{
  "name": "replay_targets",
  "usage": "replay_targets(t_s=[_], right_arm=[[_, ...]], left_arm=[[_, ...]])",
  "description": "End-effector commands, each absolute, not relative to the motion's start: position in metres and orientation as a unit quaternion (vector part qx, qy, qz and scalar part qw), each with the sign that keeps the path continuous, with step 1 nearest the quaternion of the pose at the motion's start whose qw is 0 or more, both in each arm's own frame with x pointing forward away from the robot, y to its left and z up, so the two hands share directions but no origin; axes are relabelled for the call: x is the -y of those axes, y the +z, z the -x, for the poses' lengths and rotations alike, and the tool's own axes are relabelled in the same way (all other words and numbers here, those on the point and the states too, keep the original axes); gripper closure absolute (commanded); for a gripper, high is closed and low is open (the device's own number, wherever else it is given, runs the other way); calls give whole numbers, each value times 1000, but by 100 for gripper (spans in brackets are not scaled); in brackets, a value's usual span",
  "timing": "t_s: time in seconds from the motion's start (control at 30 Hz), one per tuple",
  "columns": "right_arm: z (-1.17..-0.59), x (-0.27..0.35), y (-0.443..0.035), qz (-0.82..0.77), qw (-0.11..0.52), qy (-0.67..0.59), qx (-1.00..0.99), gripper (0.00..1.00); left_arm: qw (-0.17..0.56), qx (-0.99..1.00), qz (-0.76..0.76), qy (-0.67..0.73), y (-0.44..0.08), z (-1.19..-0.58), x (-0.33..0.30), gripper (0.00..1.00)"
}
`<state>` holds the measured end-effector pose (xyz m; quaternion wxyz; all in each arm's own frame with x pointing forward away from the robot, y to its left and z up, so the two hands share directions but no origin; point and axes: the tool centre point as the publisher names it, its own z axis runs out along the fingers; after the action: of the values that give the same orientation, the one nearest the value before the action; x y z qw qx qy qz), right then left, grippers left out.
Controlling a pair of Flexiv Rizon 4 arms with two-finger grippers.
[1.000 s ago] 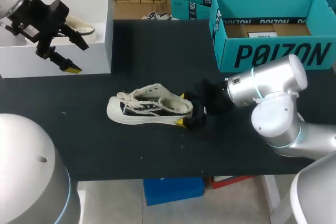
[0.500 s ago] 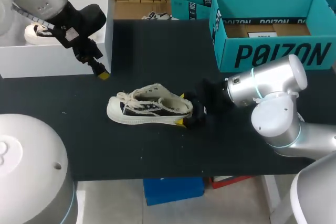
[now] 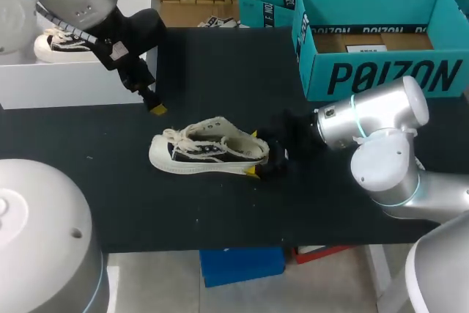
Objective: Take the shoe out of the shoebox, open the shoe tongue, remove and reinsert the insole, then place the shoe into the shoebox
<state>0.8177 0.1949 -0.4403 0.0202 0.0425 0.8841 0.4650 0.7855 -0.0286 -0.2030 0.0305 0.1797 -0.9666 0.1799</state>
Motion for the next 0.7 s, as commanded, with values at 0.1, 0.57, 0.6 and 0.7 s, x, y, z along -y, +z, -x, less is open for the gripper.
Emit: replay_targets(t_s=[0.1, 0.57, 0.6, 0.7], right_arm=[[-818, -198, -445, -43, 21, 465, -884, 100], [-818, -198, -445, -43, 21, 465, -884, 100], [-818, -198, -445, -43, 21, 465, -884, 100], [-818, -198, -445, -43, 21, 465, -884, 100]], left_arm=[[29, 966, -186, 177, -205, -789, 27, 0], [1, 906, -420, 62, -224, -805, 55, 0], [-4, 900, -432, 52, -225, -804, 58, 0], [-9, 887, -460, 28, -230, -801, 68, 0]])
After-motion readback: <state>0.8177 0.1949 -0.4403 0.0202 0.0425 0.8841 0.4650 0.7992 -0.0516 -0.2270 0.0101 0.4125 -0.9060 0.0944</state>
